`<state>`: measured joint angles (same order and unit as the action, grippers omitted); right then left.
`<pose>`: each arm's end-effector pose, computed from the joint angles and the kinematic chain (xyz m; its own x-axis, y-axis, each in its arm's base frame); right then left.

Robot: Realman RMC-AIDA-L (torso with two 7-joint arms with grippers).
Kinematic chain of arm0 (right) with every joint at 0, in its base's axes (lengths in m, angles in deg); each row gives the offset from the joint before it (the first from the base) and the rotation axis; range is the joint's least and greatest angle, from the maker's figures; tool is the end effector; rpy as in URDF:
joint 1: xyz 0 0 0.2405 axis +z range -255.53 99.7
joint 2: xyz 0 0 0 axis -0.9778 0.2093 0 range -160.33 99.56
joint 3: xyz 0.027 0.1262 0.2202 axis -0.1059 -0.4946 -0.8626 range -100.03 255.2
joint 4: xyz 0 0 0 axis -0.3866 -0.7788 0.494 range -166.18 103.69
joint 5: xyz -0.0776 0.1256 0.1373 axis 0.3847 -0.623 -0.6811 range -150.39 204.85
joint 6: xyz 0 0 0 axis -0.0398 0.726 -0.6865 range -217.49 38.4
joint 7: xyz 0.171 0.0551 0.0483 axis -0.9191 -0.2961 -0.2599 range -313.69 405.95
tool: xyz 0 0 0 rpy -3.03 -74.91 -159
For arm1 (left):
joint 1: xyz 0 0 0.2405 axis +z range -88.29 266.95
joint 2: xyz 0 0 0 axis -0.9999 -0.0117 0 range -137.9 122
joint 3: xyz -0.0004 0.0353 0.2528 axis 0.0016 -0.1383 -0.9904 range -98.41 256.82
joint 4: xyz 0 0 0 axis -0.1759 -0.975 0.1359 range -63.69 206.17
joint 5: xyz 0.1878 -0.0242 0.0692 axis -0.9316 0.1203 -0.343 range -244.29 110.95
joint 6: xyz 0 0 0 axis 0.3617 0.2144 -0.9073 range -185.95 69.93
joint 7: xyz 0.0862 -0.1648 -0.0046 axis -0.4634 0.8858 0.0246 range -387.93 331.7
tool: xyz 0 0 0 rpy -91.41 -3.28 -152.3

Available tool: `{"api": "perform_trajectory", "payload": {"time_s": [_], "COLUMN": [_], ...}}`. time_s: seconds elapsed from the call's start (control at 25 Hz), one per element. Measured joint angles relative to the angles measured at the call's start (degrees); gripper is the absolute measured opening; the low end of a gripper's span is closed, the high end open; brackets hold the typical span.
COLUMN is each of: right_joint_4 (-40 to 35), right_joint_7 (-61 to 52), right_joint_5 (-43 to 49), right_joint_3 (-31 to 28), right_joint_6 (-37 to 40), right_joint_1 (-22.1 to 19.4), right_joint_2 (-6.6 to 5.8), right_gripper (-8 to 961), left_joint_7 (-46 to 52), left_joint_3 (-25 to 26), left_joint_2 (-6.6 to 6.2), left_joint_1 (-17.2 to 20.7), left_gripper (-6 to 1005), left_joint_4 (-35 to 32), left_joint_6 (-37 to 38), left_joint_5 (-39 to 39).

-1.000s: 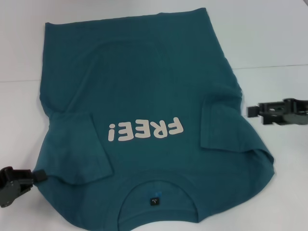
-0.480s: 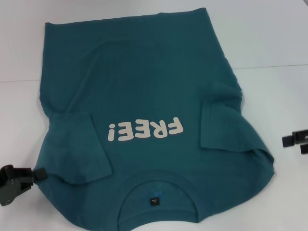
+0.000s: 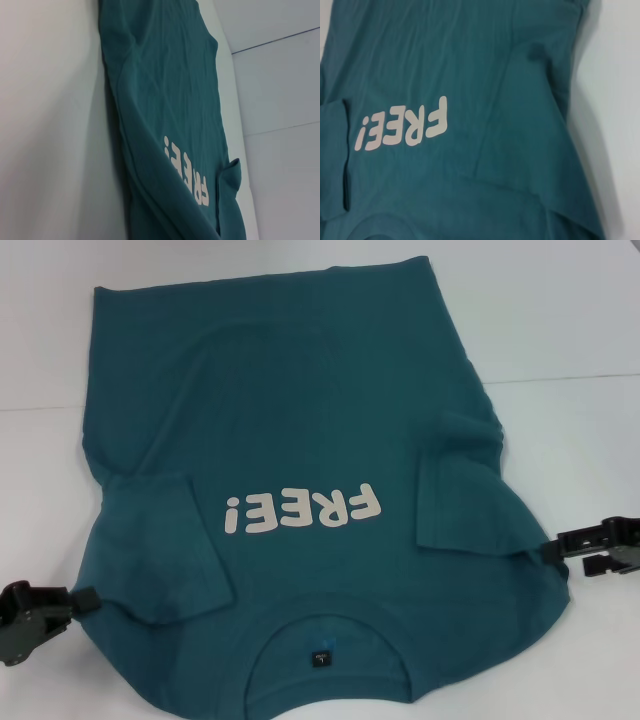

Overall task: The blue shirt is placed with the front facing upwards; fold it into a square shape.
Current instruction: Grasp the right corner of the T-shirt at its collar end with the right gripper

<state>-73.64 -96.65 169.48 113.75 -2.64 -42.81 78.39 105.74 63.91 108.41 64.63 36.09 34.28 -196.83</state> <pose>0.3206 0.3624 0.0388 0.1421 -0.9482 -0.2841 -0.9808 -0.0961 -0.1699 -0.3247 0.3042 0.0043 -0.1958 0.8486 0.4915 0.9436 0.0266 0.3300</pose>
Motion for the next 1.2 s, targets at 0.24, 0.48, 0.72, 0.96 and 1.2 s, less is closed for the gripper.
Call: {"api": "perform_trajectory", "payload": {"time_s": [0.24,0.48,0.72,0.96,1.2], "right_joint_4": [4.3,4.6,4.0,3.7,4.0], "right_joint_7": [0.0,-1.2,-1.4,-1.3,-1.5], "right_joint_5": [3.4,7.6,7.2,6.6,6.6], "right_joint_3": [0.2,0.8,0.5,1.0,1.5], "right_joint_6": [-3.7,-5.3,-5.5,-5.2,-4.9], "right_joint_1": [3.1,5.3,5.7,5.8,5.9], "right_joint_2": [0.82,2.48,3.06,3.14,2.96], "right_gripper": [865,839,813,787,654], "left_joint_7": [0.0,0.0,0.1,0.1,0.1], "left_joint_3": [0.0,0.0,0.3,0.3,0.4], "left_joint_2": [0.1,0.19,0.18,0.21,0.25], "left_joint_1": [0.0,0.0,0.0,0.0,0.0], "left_gripper": [6,7,6,7,6], "left_joint_4": [0.0,0.0,0.0,0.0,0.0], "left_joint_6": [-0.3,-0.5,-0.5,-0.4,-0.4], "left_joint_5": [0.0,0.0,0.0,0.0,0.1]}}
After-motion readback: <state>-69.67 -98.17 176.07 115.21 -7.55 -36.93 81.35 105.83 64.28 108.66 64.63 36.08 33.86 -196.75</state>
